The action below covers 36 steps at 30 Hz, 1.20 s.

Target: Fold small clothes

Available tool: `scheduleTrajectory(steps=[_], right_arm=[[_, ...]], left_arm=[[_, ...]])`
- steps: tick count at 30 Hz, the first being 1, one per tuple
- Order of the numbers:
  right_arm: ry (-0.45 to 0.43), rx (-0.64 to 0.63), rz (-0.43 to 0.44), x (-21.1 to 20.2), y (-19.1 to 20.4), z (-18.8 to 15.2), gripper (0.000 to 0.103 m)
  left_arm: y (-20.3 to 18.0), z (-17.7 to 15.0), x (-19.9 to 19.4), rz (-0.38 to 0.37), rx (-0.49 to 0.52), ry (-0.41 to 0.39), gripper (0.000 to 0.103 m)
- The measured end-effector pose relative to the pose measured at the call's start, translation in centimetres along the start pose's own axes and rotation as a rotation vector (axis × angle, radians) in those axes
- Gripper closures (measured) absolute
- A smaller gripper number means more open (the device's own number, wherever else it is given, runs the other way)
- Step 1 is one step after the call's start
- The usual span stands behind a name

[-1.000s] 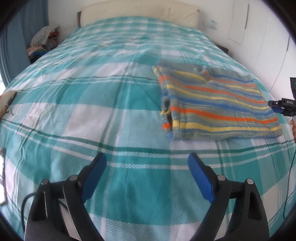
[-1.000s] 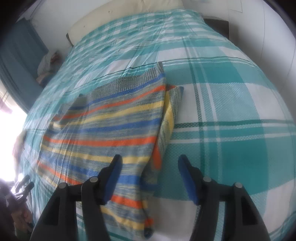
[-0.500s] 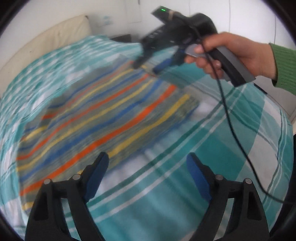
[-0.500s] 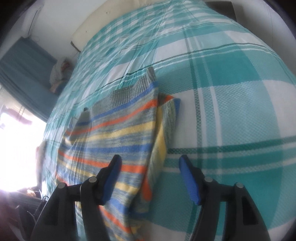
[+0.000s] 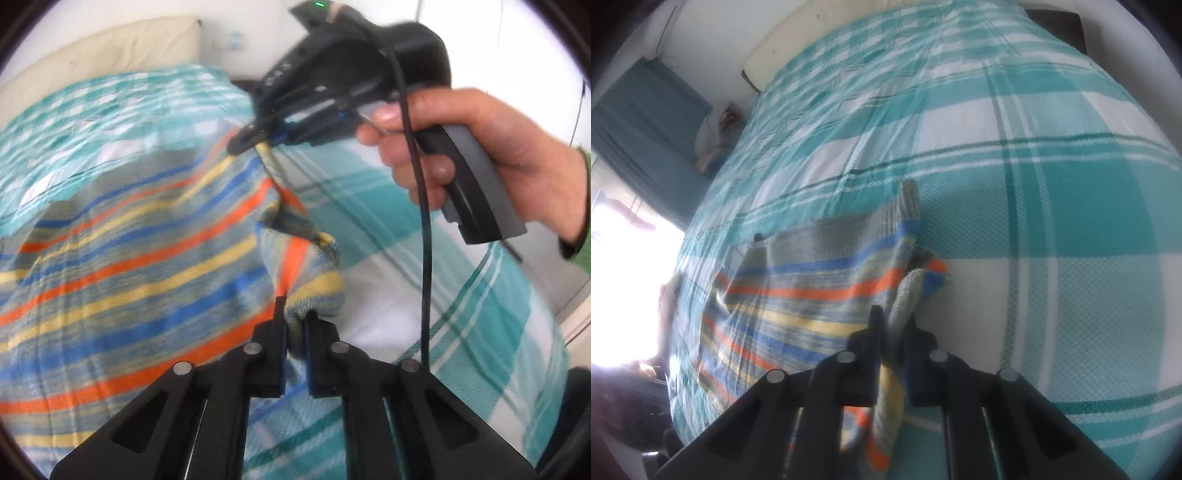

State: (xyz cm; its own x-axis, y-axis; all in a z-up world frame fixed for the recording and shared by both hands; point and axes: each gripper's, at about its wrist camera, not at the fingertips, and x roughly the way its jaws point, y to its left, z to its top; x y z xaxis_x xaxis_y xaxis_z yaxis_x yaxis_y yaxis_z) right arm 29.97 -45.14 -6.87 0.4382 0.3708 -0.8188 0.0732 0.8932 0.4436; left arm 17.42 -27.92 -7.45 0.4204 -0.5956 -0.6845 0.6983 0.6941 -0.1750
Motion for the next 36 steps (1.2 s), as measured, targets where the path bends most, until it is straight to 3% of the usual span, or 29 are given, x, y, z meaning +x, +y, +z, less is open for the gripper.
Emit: scheduleTrajectory(steps=[4, 7, 11, 15, 17, 18, 19, 20, 25, 27, 29, 31, 32, 34, 36], right_arm=[[-0.027, -0.12, 0.028, -1.2, 6.1, 1.2, 0.094], [-0.028, -0.185, 0.07, 0.3, 11.7, 2.0, 0.094], [0.001, -0.264, 0.121, 5.0, 19.7, 2.1, 0.094], [0.055, -0.31, 0.142, 10.9, 25.8, 1.3, 0.094], [0.09, -0.319, 0.164, 13.8, 27.9, 0.5, 0.088], [0.104, -0.306, 0.192, 14.8, 28.2, 0.0, 0.087], [0.114, -0.295, 0.218, 15.6, 28.7, -0.5, 0.079], [0.113, -0.287, 0.221, 16.0, 28.9, -1.0, 0.071], [0.043, -0.262, 0.205, 13.1, 26.6, -2.2, 0.07], [0.006, -0.305, 0.139, 10.4, 24.8, -3.0, 0.07], [0.007, -0.344, 0.112, 8.1, 23.3, -4.3, 0.07], [0.044, -0.376, 0.139, 6.1, 22.0, -6.5, 0.07], [0.062, -0.392, 0.156, 5.5, 21.6, -7.8, 0.07], [0.101, -0.426, 0.16, 5.4, 21.2, -10.7, 0.07], [0.15, -0.436, 0.11, 6.7, 20.5, -13.2, 0.07]], left_arm=[[3.1, -1.2, -5.5, 0.01, -0.128, -0.085, 0.097], [7.8, -2.9, -9.5, 0.045, -0.258, -0.113, 0.097], [13.7, -6.1, -13.4, 0.104, -0.427, -0.116, 0.097], [17.4, -9.2, -14.5, 0.188, -0.524, -0.084, 0.097], [20.0, -10.3, -14.3, 0.238, -0.58, -0.054, 0.09], [20.7, -10.9, -14.6, 0.252, -0.605, -0.045, 0.084], [21.2, -11.4, -14.9, 0.252, -0.623, -0.041, 0.082], [21.5, -11.8, -15.2, 0.258, -0.632, -0.038, 0.073], [22.2, -12.2, -17.7, 0.232, -0.631, -0.105, 0.04], [22.0, -11.2, -17.6, 0.206, -0.607, -0.119, 0.029], [21.9, -10.1, -16.6, 0.216, -0.563, -0.093, 0.029], [22.0, -9.0, -14.7, 0.264, -0.531, -0.044, 0.029], [22.2, -8.7, -13.7, 0.293, -0.537, -0.014, 0.035], [23.7, -8.9, -11.8, 0.353, -0.592, 0.056, 0.046], [25.0, -9.7, -11.0, 0.325, -0.667, 0.088, 0.047]])
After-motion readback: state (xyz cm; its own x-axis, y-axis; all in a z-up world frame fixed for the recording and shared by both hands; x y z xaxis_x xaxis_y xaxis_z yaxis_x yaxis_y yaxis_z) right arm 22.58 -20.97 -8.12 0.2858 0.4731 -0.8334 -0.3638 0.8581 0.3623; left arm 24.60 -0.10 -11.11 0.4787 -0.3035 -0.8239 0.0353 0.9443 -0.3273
